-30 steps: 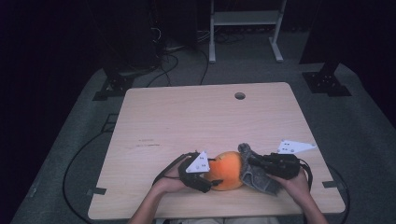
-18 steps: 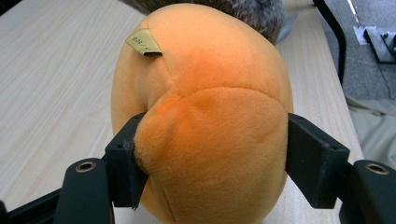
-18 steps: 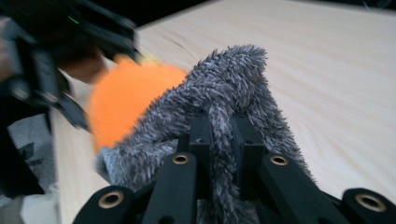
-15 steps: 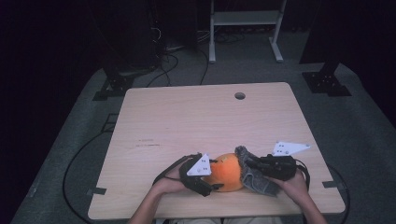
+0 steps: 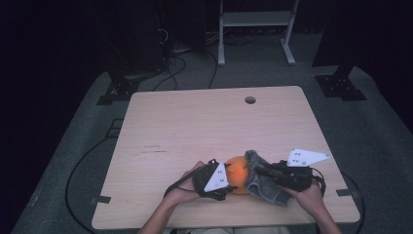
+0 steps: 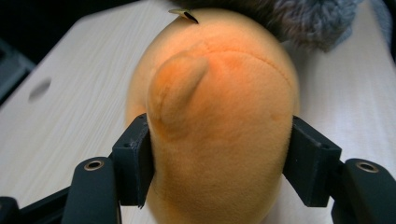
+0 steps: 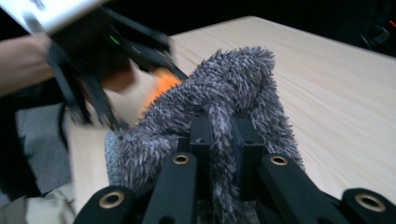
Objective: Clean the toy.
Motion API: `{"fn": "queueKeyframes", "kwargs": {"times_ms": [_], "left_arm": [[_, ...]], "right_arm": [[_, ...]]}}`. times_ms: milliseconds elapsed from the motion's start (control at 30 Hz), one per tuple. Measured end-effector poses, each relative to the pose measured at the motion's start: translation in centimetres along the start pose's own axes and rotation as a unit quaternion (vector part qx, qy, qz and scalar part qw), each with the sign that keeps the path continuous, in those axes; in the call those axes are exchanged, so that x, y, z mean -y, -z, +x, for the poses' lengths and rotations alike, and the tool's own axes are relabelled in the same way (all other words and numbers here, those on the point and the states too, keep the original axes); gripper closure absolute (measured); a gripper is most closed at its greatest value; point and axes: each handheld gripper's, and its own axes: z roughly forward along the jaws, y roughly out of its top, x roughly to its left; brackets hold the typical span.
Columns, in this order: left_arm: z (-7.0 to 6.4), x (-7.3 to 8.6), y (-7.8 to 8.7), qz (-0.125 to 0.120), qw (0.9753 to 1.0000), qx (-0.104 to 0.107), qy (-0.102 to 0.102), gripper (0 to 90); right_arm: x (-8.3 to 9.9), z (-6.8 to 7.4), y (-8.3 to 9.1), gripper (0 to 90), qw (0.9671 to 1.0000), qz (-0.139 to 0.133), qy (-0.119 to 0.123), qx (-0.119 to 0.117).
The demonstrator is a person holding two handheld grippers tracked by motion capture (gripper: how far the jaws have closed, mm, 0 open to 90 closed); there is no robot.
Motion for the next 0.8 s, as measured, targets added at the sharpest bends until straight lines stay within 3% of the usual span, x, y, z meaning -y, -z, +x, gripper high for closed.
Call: {"fn": "queueKeyframes", "kwargs": {"times_ms": [67,100,167,200,233,300,333,433,533,633,700,800], "left_arm": [[0.0,0.0,0.1,0.012,0.9998,-0.001,-0.013,32.4],[0.1,0.2,0.2,0.010,0.9999,0.001,-0.005,31.4],[0.6,0.7,0.1,0.007,0.9992,0.003,0.038,24.0],[0.8,0.7,-0.1,0.006,0.9976,0.007,0.069,17.7],[1.0,0.7,-0.2,0.006,0.9961,0.013,0.087,14.4],[0.9,0.7,-0.3,0.003,0.9966,0.016,0.081,15.0],[0.9,0.7,-0.1,-0.002,0.9969,0.016,0.077,21.2],[1.0,1.0,-0.1,-0.005,0.9962,0.016,0.086,27.2],[1.1,1.3,0.0,-0.005,0.9961,0.019,0.086,27.6],[1.1,1.5,0.0,-0.006,0.9964,0.024,0.081,27.6],[1.0,1.6,0.0,-0.005,0.9965,0.026,0.080,27.7],[1.0,1.7,0.0,-0.006,0.9968,0.029,0.074,27.6]], "right_arm": [[-0.8,1.3,-1.2,80.4,0.9993,0.016,0.035,-0.004],[-0.9,1.6,-1.6,80.5,0.9990,0.020,0.041,0.000],[-0.5,1.3,-2.0,80.7,0.9991,0.023,0.035,0.004],[-0.1,1.1,-2.2,80.7,0.9991,0.029,0.030,0.009],[0.2,0.9,-2.3,80.7,0.9993,0.028,0.024,0.010],[0.2,1.0,-2.3,80.7,0.9993,0.027,0.025,0.010],[0.2,0.9,-2.2,80.7,0.9993,0.027,0.025,0.010],[0.8,-0.6,-1.6,80.8,0.9998,0.016,-0.007,0.003],[2.0,-2.4,-1.0,80.7,0.9987,0.021,-0.040,0.024],[2.8,-3.3,-0.3,80.7,0.9968,0.037,-0.053,0.046],[2.5,-3.1,0.0,80.7,0.9974,0.028,-0.049,0.045],[1.1,-1.8,-0.1,80.7,0.9993,0.000,-0.030,0.020]]}}
